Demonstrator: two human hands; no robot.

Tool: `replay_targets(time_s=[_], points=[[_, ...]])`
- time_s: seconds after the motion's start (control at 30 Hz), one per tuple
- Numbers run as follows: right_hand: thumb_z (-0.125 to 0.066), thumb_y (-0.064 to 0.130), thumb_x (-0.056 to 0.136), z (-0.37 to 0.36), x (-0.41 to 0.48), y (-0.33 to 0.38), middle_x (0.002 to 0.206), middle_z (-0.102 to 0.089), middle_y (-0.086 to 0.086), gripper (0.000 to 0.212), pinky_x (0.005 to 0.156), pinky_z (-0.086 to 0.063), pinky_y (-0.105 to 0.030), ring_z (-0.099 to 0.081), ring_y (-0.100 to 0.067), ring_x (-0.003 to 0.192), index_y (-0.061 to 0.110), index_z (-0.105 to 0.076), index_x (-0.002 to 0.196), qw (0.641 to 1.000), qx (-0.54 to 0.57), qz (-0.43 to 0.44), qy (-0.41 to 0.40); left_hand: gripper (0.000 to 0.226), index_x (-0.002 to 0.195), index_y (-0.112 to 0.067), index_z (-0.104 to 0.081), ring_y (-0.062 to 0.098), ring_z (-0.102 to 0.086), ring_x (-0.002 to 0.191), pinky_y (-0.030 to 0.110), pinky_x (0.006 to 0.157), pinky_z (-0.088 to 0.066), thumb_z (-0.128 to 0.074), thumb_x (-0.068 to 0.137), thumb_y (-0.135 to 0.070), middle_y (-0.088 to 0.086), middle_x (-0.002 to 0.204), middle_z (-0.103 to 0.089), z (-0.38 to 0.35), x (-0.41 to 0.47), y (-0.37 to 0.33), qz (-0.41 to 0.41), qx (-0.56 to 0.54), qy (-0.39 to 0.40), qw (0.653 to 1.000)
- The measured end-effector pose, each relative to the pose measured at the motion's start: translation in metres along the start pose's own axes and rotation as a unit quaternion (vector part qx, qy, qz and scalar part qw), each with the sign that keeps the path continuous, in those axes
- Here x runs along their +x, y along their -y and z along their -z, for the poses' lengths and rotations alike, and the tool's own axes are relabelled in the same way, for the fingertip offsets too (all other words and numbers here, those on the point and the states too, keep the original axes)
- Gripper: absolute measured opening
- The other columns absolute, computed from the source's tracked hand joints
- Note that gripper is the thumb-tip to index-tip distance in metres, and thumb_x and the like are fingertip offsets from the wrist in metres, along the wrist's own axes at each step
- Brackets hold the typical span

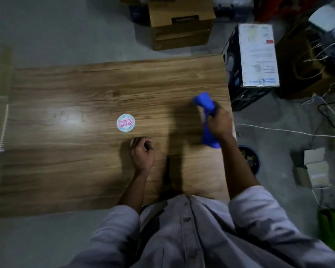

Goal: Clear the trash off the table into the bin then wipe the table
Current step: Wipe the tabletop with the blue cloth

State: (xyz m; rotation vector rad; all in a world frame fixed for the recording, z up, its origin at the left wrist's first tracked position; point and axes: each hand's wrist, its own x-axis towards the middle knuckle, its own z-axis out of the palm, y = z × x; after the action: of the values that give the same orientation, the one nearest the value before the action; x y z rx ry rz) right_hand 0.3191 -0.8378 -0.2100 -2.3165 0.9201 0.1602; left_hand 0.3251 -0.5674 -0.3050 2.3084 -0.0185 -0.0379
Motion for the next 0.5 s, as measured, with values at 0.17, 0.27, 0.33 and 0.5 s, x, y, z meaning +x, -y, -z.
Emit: replay_targets(time_s=[0.17,0.27,0.33,0.5], points=[[-0.033,0.028,0.108,-0.03,0.048,-0.042,0.153,-0.041,-0.025,0.049,0.108,-0.037,-0.062,-0.042,-0.047,0.136,0.018,-0.032,0.156,0.984,-0.057,-0.164,0.023,0.034,0.1,-0.008,-0.072,0.037,-0.058,0.106,0.045,0.098,-0.046,-0.058,0.07,0.001,0.009,0.108,-0.07,-0.022,0.047,-0.005,-0.097,0.052,-0.021,0.994],[-0.019,0.028,0.111,-0.089,0.052,0.002,0.169,-0.005,-0.016,0.051,0.107,-0.019,-0.079,-0.01,-0.053,0.15,0.028,-0.013,0.161,0.972,-0.114,-0.198,0.061,0.045,0.121,-0.009,-0.066,0.035,-0.049,0.127,0.043,0.108,-0.032,-0.059,0.077,-0.015,0.012,0.134,-0.061,-0.032,0.057,0.002,-0.078,0.136,0.014,0.987],[-0.018,0.018,0.11,-0.111,0.048,0.051,0.169,0.002,-0.019,0.054,0.103,-0.023,-0.08,-0.005,-0.057,0.149,0.028,-0.007,0.162,0.976,-0.136,-0.136,0.102,0.049,0.132,-0.012,-0.059,0.033,-0.048,0.133,0.042,0.11,-0.027,-0.054,0.086,-0.025,0.01,0.146,-0.054,-0.036,0.055,0.008,-0.074,0.192,0.043,0.978],[-0.044,0.022,0.104,-0.14,0.035,0.137,0.156,-0.034,-0.03,0.056,0.111,-0.037,-0.056,-0.041,-0.05,0.138,0.02,-0.032,0.158,0.956,-0.167,0.118,0.21,0.059,0.148,-0.002,-0.042,0.042,-0.041,0.139,0.058,0.113,-0.031,-0.045,0.094,-0.026,0.024,0.153,-0.044,-0.042,0.041,0.02,-0.073,0.203,0.058,0.975]])
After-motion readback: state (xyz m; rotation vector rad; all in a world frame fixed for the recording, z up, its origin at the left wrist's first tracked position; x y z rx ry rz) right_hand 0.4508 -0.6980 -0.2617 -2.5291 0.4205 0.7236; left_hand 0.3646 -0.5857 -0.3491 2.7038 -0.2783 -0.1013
